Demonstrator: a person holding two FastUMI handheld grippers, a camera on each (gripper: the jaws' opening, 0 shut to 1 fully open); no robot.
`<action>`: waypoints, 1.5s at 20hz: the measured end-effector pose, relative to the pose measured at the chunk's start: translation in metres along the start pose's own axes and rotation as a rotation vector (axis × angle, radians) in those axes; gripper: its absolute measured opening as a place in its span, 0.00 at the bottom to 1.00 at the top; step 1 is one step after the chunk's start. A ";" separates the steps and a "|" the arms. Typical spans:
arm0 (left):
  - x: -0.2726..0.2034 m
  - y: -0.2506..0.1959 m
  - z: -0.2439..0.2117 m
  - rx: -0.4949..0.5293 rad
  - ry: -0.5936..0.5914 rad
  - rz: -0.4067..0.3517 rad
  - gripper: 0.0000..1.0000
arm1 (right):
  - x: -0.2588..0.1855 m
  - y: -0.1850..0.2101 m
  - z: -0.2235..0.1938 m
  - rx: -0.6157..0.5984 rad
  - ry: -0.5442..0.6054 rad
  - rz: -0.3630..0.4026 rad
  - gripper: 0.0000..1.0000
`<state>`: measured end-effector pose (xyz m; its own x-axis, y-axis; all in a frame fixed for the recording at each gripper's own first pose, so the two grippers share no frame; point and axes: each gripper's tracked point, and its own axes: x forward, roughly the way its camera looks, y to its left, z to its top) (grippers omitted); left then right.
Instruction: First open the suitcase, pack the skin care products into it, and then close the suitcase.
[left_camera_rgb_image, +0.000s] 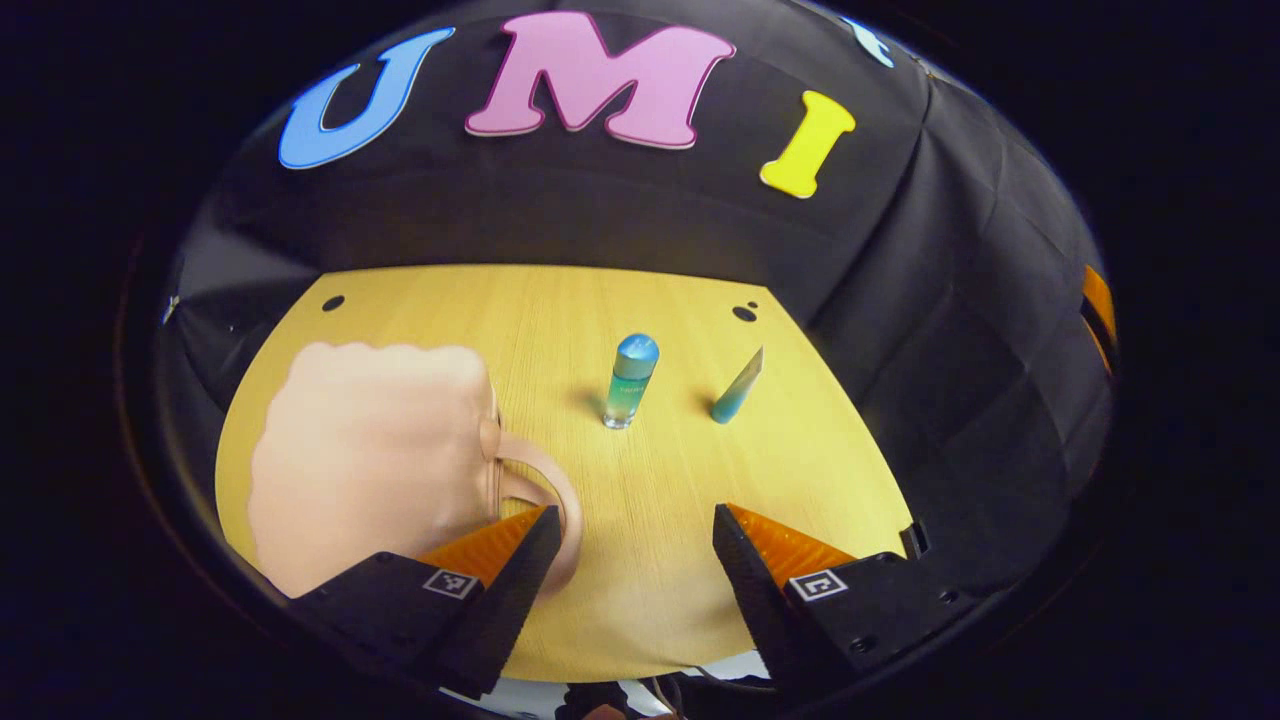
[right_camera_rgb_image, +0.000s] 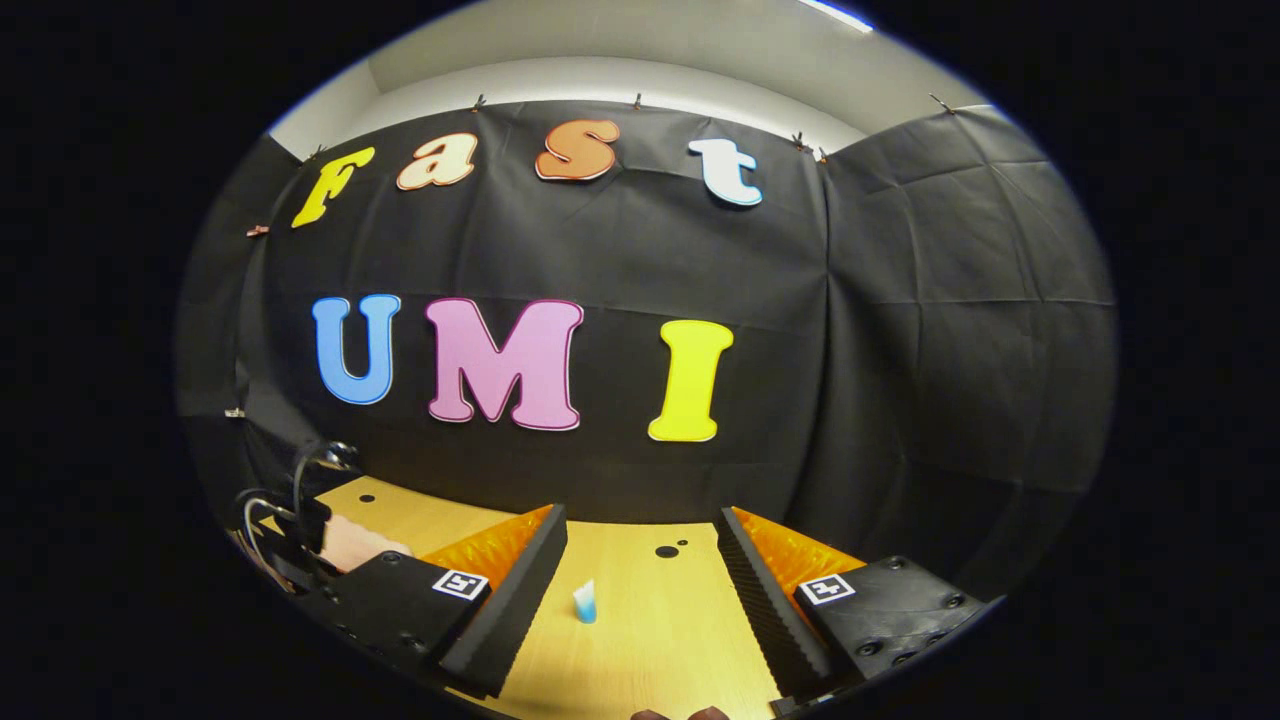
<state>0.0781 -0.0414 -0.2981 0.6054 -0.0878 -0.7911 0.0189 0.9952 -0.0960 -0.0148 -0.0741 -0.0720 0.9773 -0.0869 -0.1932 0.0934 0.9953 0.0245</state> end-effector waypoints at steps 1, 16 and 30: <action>0.011 0.005 -0.004 -0.003 0.027 0.024 0.96 | -0.001 -0.005 -0.002 -0.005 0.002 -0.010 0.96; 0.082 0.044 -0.038 0.050 0.264 0.013 0.14 | 0.000 -0.034 -0.014 -0.007 0.050 -0.082 0.96; -0.005 0.039 0.035 -0.109 0.116 -0.182 0.06 | 0.006 -0.004 -0.008 -0.012 0.021 -0.009 0.96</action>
<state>0.1036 -0.0008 -0.2768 0.5042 -0.2760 -0.8183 0.0293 0.9525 -0.3032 -0.0105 -0.0779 -0.0808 0.9722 -0.0948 -0.2139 0.0993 0.9950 0.0106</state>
